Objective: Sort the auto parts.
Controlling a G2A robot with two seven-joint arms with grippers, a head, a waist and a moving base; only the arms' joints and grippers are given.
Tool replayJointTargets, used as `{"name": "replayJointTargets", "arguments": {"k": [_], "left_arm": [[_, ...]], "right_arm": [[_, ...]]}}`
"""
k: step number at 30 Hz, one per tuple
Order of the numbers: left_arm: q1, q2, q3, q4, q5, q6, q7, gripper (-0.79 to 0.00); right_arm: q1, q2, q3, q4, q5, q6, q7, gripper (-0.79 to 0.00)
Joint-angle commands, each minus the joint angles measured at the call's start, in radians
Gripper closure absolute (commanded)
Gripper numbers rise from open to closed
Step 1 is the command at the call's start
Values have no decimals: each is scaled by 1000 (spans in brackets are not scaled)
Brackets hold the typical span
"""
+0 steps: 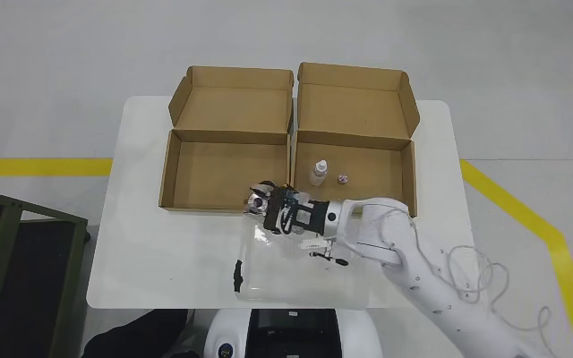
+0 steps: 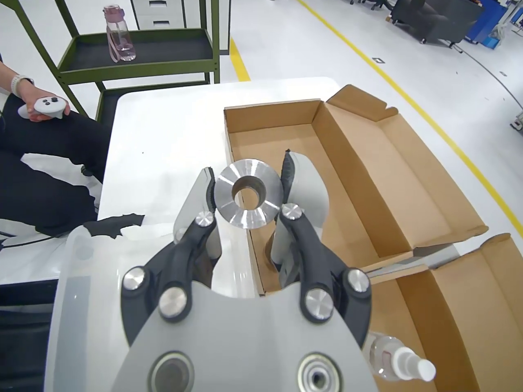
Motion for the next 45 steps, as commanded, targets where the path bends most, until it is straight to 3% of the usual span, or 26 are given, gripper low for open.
{"name": "replayJointTargets", "arguments": {"k": [1,22,45], "left_arm": [[0,0,0,0,0,0,0,-785],[0,0,0,0,0,0,0,-785],[0,0,0,0,0,0,0,-785]], "right_arm": [[25,-12,-27,28,9,28,14,0],[239,-146,-225,328,53,263,103,0],[364,-293,-347,550,65,359,226,0]]}}
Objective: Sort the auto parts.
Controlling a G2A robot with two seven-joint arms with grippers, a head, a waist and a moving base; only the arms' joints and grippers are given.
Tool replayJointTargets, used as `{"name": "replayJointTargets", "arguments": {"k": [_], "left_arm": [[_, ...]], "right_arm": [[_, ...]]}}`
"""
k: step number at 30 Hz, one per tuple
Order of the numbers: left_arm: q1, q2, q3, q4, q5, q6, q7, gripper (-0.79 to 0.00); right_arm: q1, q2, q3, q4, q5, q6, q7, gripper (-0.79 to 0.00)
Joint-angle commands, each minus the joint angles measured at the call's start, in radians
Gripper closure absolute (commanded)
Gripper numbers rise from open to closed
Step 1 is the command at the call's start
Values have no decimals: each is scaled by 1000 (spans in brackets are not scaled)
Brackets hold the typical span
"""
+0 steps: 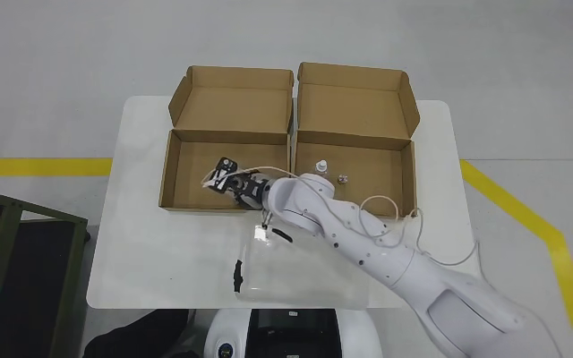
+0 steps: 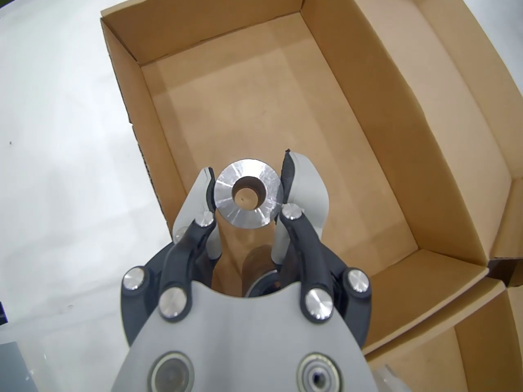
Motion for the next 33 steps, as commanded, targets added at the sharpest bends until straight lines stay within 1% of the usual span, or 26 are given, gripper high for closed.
{"name": "replayJointTargets", "arguments": {"k": [1,10,14,16,19,24,26,30,33], "left_arm": [[0,0,0,0,0,0,0,-785],[0,0,0,0,0,0,0,-785],[0,0,0,0,0,0,0,-785],[0,0,0,0,0,0,0,-785],[0,0,0,0,0,0,0,-785],[0,0,0,0,0,0,0,-785],[0,0,0,0,0,0,0,-785],[0,0,0,0,0,0,0,-785],[0,0,0,0,0,0,0,-785]], "right_arm": [[8,-12,-3,23,5,4,5,0],[43,-60,-21,103,19,0,53,-6],[53,-79,-25,134,22,-7,64,-71],[58,-87,-25,149,24,-13,69,-123],[64,-98,-24,168,24,-22,73,-228],[67,-112,-19,191,20,-34,75,-311],[67,-115,-15,195,18,-38,76,-339],[64,-116,6,178,17,-55,78,-360],[53,-108,34,137,14,-71,76,-372]]}}
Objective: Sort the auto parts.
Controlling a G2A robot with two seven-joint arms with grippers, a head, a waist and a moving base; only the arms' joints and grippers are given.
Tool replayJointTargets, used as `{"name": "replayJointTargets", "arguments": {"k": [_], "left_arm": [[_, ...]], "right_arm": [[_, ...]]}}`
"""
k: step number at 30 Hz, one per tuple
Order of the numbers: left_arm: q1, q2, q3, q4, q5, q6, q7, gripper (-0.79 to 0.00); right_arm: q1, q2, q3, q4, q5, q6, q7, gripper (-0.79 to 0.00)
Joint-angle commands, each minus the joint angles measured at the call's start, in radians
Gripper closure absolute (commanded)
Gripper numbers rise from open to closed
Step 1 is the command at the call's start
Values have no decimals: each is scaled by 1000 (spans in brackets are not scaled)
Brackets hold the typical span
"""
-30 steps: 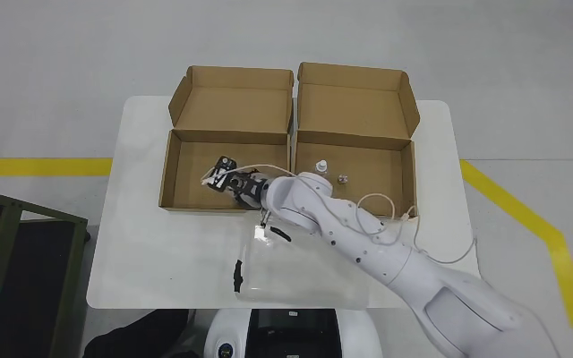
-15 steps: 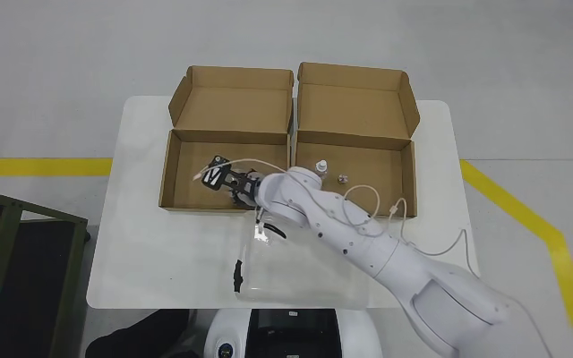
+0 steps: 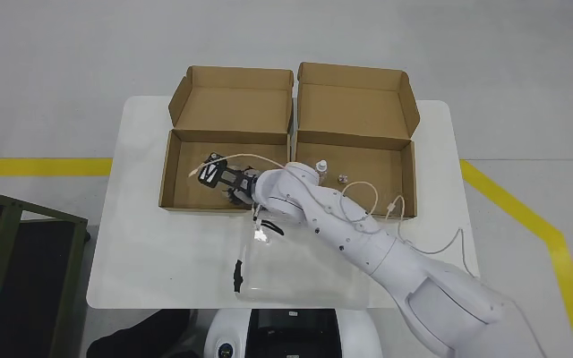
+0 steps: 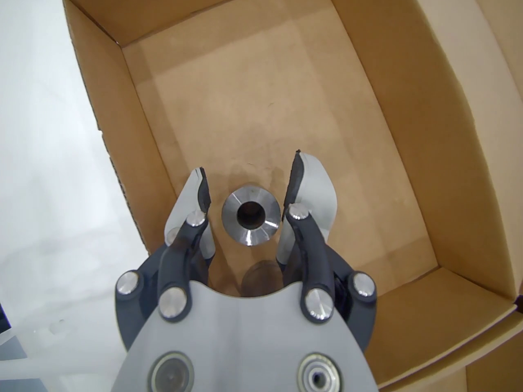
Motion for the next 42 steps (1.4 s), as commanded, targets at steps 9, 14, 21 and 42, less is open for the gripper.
{"name": "replayJointTargets", "arguments": {"k": [9,14,21,42], "left_arm": [[0,0,0,0,0,0,0,-785],[0,0,0,0,0,0,0,-785],[0,0,0,0,0,0,0,-785],[0,0,0,0,0,0,0,-785]], "right_arm": [[-125,73,159,-282,-65,-92,5,-646],[-252,129,288,-469,-149,-163,-39,-785],[-459,191,480,-689,-215,-242,-114,-785],[-908,285,953,-859,-277,-406,-578,-785]]}}
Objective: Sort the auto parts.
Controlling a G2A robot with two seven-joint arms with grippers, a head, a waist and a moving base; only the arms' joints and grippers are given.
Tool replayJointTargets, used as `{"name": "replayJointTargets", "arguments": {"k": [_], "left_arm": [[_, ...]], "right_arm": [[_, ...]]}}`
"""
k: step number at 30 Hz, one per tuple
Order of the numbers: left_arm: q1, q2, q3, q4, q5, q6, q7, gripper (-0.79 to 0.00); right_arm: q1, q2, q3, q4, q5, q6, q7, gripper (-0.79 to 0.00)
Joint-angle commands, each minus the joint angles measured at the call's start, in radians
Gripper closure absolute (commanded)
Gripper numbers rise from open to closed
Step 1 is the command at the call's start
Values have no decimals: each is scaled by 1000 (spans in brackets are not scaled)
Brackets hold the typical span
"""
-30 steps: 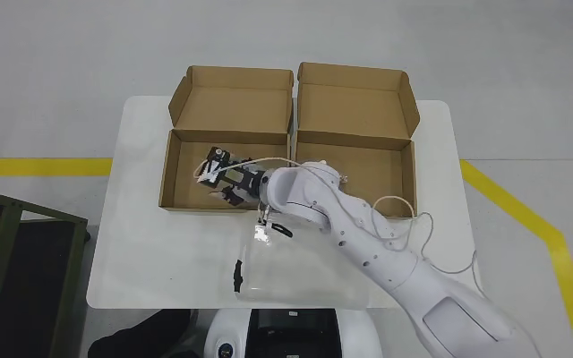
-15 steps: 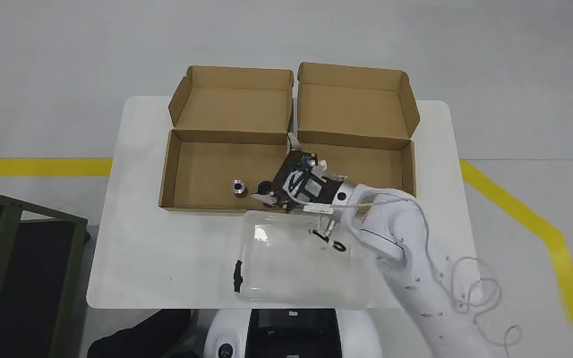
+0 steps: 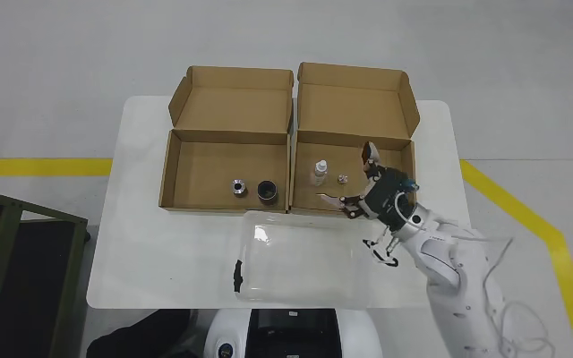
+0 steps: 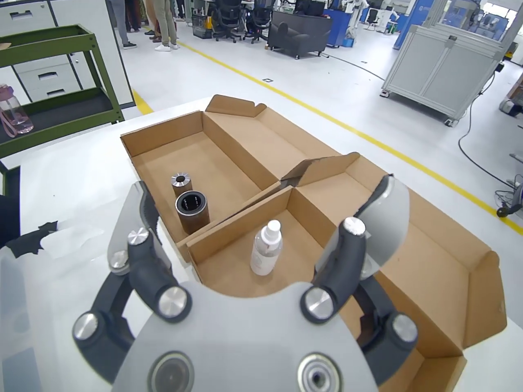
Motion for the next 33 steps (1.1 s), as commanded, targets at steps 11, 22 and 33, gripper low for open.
{"name": "replayJointTargets", "arguments": {"k": [11,22,33], "left_arm": [[0,0,0,0,0,0,0,-785],[0,0,0,0,0,0,0,-785],[0,0,0,0,0,0,0,-785]], "right_arm": [[-225,23,105,-40,-80,1,-240,-785],[-423,39,258,-100,-144,89,-399,-785],[-520,46,325,-121,-142,114,-456,-785]]}}
